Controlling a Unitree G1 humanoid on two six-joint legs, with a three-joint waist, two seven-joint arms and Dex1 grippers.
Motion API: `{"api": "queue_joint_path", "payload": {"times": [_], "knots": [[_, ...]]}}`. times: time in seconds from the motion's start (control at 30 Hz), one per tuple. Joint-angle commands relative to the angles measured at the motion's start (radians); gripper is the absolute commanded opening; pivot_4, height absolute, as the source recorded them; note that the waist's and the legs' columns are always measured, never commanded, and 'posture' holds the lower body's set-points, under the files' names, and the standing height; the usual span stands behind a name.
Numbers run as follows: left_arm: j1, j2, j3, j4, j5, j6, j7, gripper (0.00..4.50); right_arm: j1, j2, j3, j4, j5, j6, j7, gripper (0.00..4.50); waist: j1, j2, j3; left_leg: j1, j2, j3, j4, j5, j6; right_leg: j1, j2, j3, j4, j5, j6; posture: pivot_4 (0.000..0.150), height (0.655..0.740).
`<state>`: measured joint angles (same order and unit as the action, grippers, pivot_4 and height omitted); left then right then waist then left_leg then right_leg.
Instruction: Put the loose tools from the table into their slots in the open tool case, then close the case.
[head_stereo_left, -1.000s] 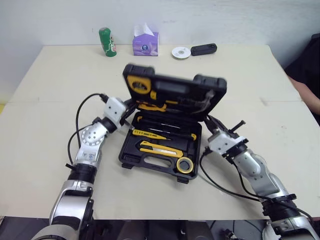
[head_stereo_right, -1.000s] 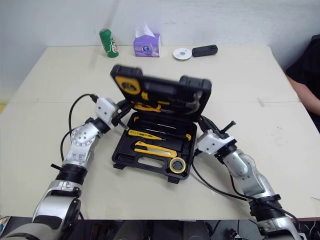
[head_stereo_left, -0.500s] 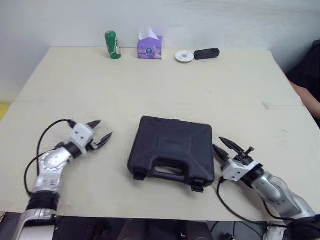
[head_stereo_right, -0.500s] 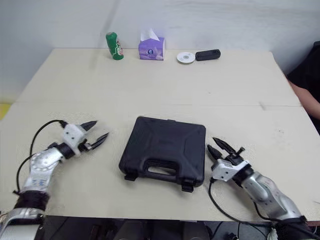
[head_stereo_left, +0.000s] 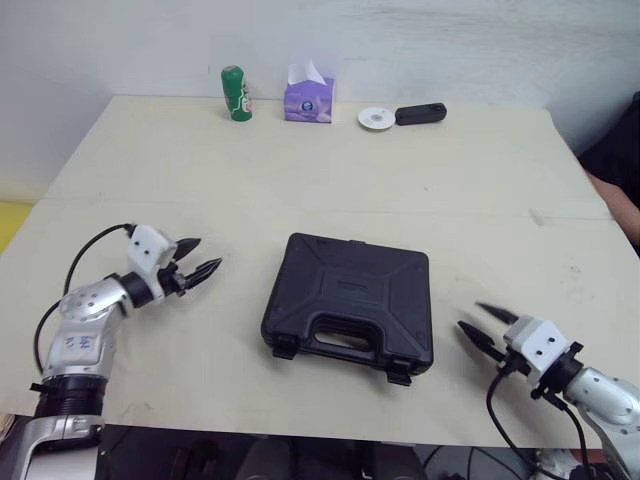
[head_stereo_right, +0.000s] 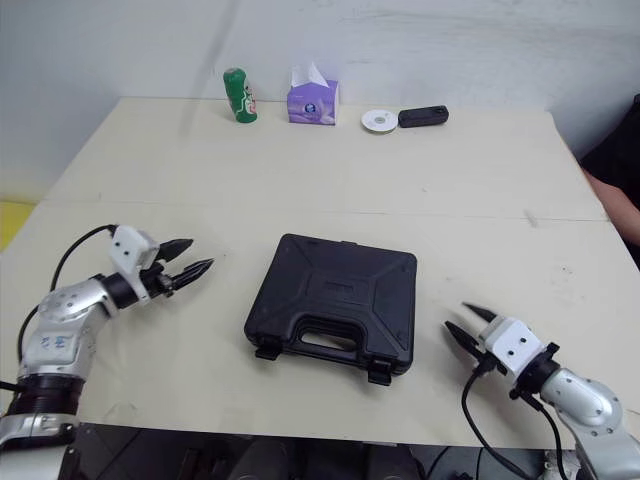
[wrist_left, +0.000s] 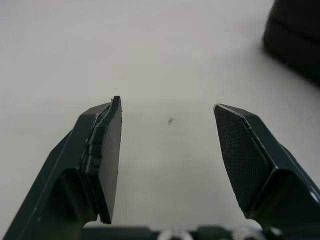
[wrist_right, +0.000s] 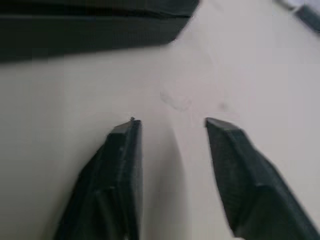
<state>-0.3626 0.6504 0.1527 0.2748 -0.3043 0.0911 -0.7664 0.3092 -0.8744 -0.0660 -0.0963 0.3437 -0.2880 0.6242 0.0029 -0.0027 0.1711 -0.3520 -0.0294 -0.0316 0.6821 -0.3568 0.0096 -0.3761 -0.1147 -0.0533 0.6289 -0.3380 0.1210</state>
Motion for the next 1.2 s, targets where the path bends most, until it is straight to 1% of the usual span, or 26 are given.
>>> {"api": "queue_joint_path", "payload": {"times": [0.03, 0.07, 0.1, 0.13, 0.17, 0.3, 0.37, 0.47, 0.53, 0.63, 0.8, 1.0, 1.2], "knots": [[-0.053, -0.02, -0.015, -0.014, -0.007, 0.036, -0.012, 1.83, 0.035, 0.001, -0.039, -0.109, 0.05, 0.098, 0.051, 0.2, -0.001, 0.0, 0.0, 0.0, 0.0, 0.0, 0.0, 0.0, 0.0, 0.0, 0.0, 0.0, 0.0, 0.0, 0.0, 0.15, 0.74], [-0.075, -0.027, -0.025, 0.004, 0.005, 0.037, -0.011, 1.22, 0.042, 0.008, -0.042, -0.126, 0.045, 0.112, 0.056, 0.0, -0.003, 0.0, 0.0, 0.0, 0.0, 0.0, 0.0, 0.0, 0.0, 0.0, 0.0, 0.0, 0.0, 0.0, 0.0, 0.15, 0.74], [-0.094, -0.034, -0.035, 0.022, 0.016, 0.038, -0.011, 0.87, 0.053, 0.009, -0.044, -0.144, 0.055, 0.137, 0.073, 0.0, -0.002, 0.0, 0.0, 0.0, 0.0, 0.0, 0.0, 0.0, 0.0, 0.0, 0.0, 0.0, 0.0, 0.0, 0.0, 0.15, 0.74], [-0.113, -0.041, -0.046, 0.039, 0.025, 0.037, -0.015, 0.38, 0.065, 0.009, -0.043, -0.161, 0.061, 0.16, 0.087, 0.0, -0.001, 0.0, 0.0, 0.0, 0.0, 0.0, 0.0, 0.0, 0.0, 0.0, 0.001, 0.0, 0.0, 0.0, 0.0, 0.15, 0.74], [-0.142, -0.052, -0.062, 0.069, 0.039, 0.032, -0.017, 0.05, 0.075, 0.009, -0.037, -0.175, 0.053, 0.175, 0.099, 0.0, 0.001, 0.0, 0.0, 0.0, -0.001, 0.0, 0.0, 0.0, 0.0, 0.0, 0.001, -0.001, 0.0, 0.0, 0.0, 0.15, 0.74], [-0.241, -0.088, -0.111, 0.183, 0.082, 0.008, -0.042, 0.05, 0.112, 0.003, -0.023, -0.227, 0.037, 0.233, 0.148, 0.0, 0.016, -0.001, 0.0, 0.0, -0.002, 0.0, 0.0, 0.0, 0.0, 0.0, 0.001, -0.003, 0.0, 0.001, 0.001, 0.15, 0.74], [-0.312, -0.109, -0.138, 0.278, 0.114, -0.017, -0.056, 0.05, 0.118, 0.015, -0.038, -0.259, 0.054, 0.27, 0.148, 0.0, 0.021, -0.002, 0.001, 0.0, -0.003, 0.001, 0.001, 0.0, 0.0, 0.0, 0.0, -0.007, -0.001, 0.001, 0.002, 0.15, 0.74], [-0.443, -0.145, -0.169, 0.473, 0.164, -0.089, -0.072, 0.05, 0.148, -0.009, -0.044, -0.324, 0.089, 0.353, 0.197, 0.0, 0.027, -0.002, 0.001, -0.001, -0.003, 0.0, 0.002, 0.0, 0.0, 0.0, 0.001, -0.01, -0.001, 0.001, 0.003, 0.15, 0.74], [-0.503, -0.166, -0.175, 0.566, 0.182, -0.128, -0.075, 0.05, 0.161, -0.021, -0.042, -0.347, 0.088, 0.387, 0.226, 0.0, 0.026, -0.003, 0.002, -0.002, -0.003, 0.0, 0.002, 0.0, 0.0, 0.0, 0.001, -0.011, -0.001, 0.002, 0.003, 0.15, 0.74], [-0.583, -0.204, -0.182, 0.684, 0.208, -0.193, -0.09, 0.05, 0.163, -0.027, -0.036, -0.346, 0.06, 0.406, 0.246, 0.0, 0.026, -0.004, 0.002, -0.002, -0.004, 0.0, 0.002, 0.0, 0.001, 0.0, 0.0, -0.011, -0.002, 0.002, 0.004, 0.15, 0.74], [-0.692, -0.256, -0.197, 0.881, 0.266, -0.272, -0.117, 0.05, 0.109, 0.016, -0.012, -0.324, 0.039, 0.425, 0.233, 0.0, 0.023, -0.008, 0.004, -0.002, -0.004, 0.0, 0.002, 0.0, 0.001, 0.0, 0.0, -0.012, -0.002, 0.002, 0.004, 0.15, 0.74], [-0.738, -0.3, -0.206, 0.973, 0.31, -0.33, -0.163, 0.05, 0.069, 0.064, 0.002, -0.302, -0.001, 0.424, 0.224, 0.0, 0.021, -0.009, 0.005, -0.002, -0.003, 0.001, 0.002, 0.0, 0.001, 0.0, 0.001, -0.012, -0.001, 0.002, 0.004, 0.15, 0.74], [-0.734, -0.295, -0.204, 0.994, 0.319, -0.346, -0.291, 0.05, -0.001, 0.094, -0.003, -0.231, -0.05, 0.386, 0.219, 0.0, 0.021, -0.01, 0.004, -0.002, -0.003, 0.001, 0.002, 0.0, 0.001, 0.0, 0.0, -0.011, -0.001, 0.002, 0.004, 0.15, 0.74]]}}
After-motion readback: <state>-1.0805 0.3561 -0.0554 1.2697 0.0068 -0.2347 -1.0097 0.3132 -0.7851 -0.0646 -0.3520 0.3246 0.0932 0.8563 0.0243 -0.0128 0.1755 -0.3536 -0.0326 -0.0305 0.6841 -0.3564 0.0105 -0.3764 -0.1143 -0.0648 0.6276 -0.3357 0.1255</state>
